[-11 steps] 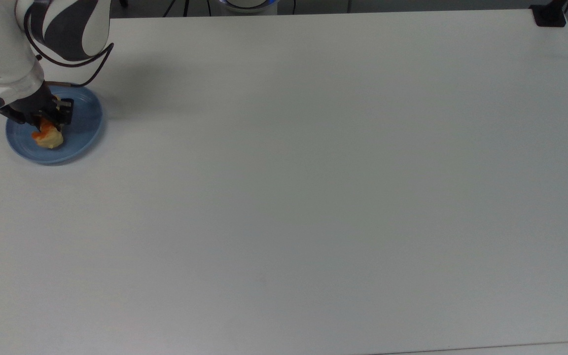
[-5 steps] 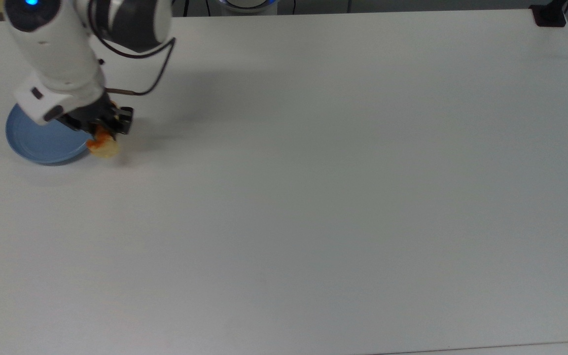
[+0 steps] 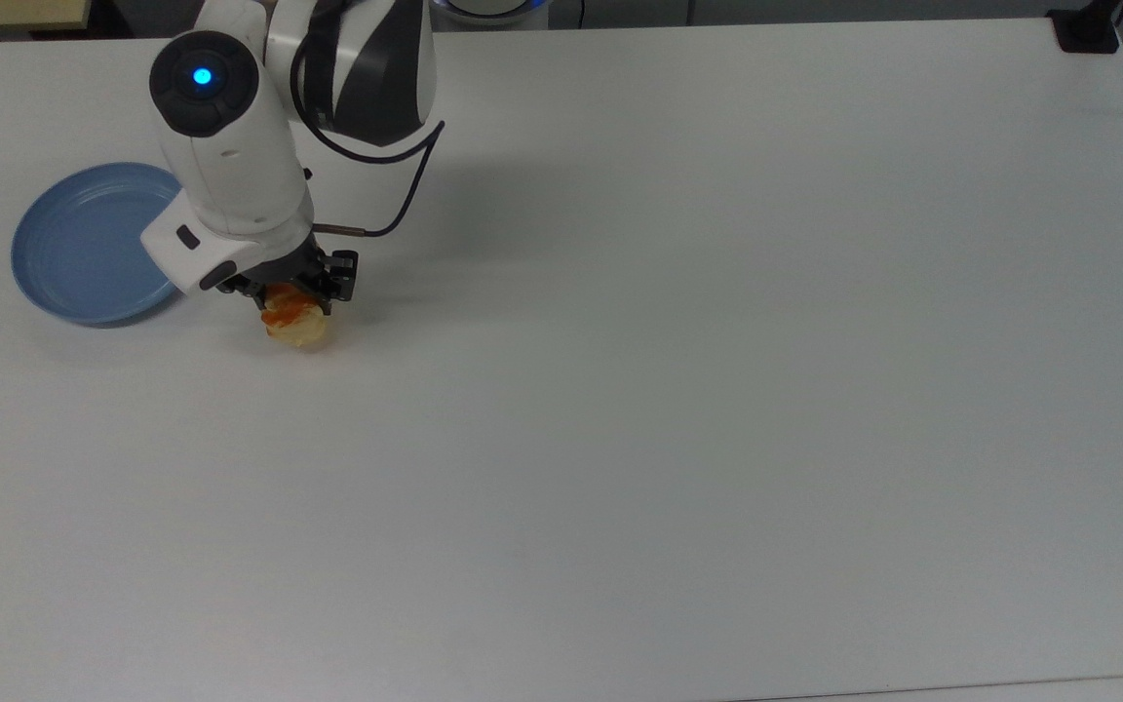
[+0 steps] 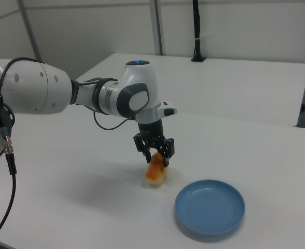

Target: Put the bread on the table

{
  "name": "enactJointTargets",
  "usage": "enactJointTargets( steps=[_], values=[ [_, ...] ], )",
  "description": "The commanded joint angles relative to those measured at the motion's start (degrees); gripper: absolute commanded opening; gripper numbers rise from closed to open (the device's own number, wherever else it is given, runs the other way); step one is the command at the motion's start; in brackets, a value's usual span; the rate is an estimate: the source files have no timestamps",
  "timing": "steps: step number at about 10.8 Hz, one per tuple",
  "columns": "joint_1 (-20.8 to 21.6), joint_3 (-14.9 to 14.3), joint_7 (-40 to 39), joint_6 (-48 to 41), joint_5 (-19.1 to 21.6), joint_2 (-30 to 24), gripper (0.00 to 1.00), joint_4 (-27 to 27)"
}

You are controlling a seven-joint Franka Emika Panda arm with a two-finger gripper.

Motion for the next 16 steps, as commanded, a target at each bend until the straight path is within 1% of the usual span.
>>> enactJointTargets(
  steps=[1, 2, 5, 6, 8, 9, 10, 11, 12, 14, 16],
  values=[
    [2.21, -0.44, 1.16, 0.40, -0.86, -2.87, 1.00, 0.17],
    [3.18, -0.44, 1.77, -1.95, -0.69, -4.36, 1.00, 0.87],
    [5.90, -0.35, 3.27, -14.51, 0.10, -10.77, 1.00, 5.61],
    [6.96, -0.35, 3.88, -16.63, 0.89, -13.40, 1.00, 5.62],
    [7.32, -0.35, 6.43, -21.37, 3.79, -17.19, 1.00, 5.62],
    [7.75, -0.35, 7.83, -23.31, 3.88, -18.95, 1.00, 5.45],
    [9.50, -0.87, 8.80, -23.77, 3.80, -20.36, 1.00, 5.36],
    [9.95, -1.05, 9.60, -23.86, 3.80, -21.50, 1.00, 5.27],
    [10.04, -1.05, 9.86, -24.03, 3.88, -22.56, 1.00, 5.01],
    [10.66, -1.31, 9.78, -26.84, 3.80, -22.83, 1.00, 5.27],
    [10.49, -1.67, 9.34, -27.72, 3.71, -23.71, 1.00, 5.10]
  ],
)
